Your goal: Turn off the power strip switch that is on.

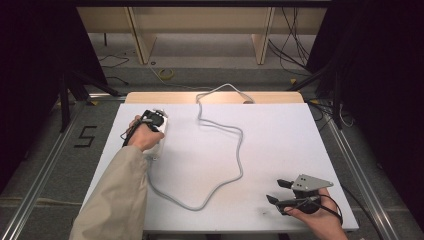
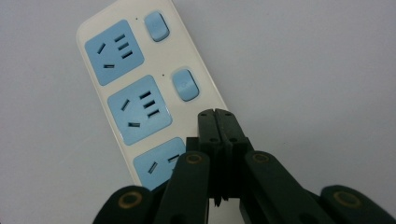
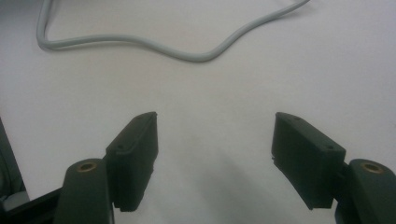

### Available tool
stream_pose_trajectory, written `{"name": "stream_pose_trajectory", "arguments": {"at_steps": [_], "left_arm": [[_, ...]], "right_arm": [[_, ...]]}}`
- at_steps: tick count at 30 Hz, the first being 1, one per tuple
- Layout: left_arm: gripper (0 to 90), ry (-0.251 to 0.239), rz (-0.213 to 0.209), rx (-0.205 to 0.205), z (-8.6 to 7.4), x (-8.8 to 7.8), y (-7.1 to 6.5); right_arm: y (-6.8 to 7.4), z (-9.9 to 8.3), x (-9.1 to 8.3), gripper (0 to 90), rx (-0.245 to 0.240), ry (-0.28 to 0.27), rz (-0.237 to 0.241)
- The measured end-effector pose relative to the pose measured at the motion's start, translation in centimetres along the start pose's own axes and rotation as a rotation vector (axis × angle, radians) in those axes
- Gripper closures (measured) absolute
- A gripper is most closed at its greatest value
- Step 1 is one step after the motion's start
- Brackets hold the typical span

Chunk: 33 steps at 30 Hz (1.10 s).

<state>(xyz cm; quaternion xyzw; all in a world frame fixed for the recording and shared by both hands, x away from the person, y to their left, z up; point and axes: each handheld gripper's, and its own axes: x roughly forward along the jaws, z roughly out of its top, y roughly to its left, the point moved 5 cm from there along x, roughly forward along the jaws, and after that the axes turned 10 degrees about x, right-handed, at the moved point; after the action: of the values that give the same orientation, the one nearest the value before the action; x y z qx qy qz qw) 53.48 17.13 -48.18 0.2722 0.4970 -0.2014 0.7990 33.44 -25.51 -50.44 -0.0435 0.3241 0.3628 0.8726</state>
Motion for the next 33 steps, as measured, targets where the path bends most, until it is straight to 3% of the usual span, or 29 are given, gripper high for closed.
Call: {"name": "stream_pose_trajectory", "arguments": {"at_steps": [20, 29, 33], "left_arm": [[89.5, 0.018, 0.004, 0.008, -0.08, 0.22, 0.01], [89.6, 0.031, 0.047, 0.035, 0.09, 0.28, -0.45], [89.6, 0.030, 0.039, 0.022, 0.06, 0.28, -0.34]], "right_arm": [[0.07, 0.05, 0.02, 32.4, -0.005, -0.001, 0.005], [0.13, 0.06, 0.02, 32.3, -0.005, -0.002, 0.005], [0.14, 0.02, -0.01, 32.3, -0.001, 0.002, 0.004]]}}
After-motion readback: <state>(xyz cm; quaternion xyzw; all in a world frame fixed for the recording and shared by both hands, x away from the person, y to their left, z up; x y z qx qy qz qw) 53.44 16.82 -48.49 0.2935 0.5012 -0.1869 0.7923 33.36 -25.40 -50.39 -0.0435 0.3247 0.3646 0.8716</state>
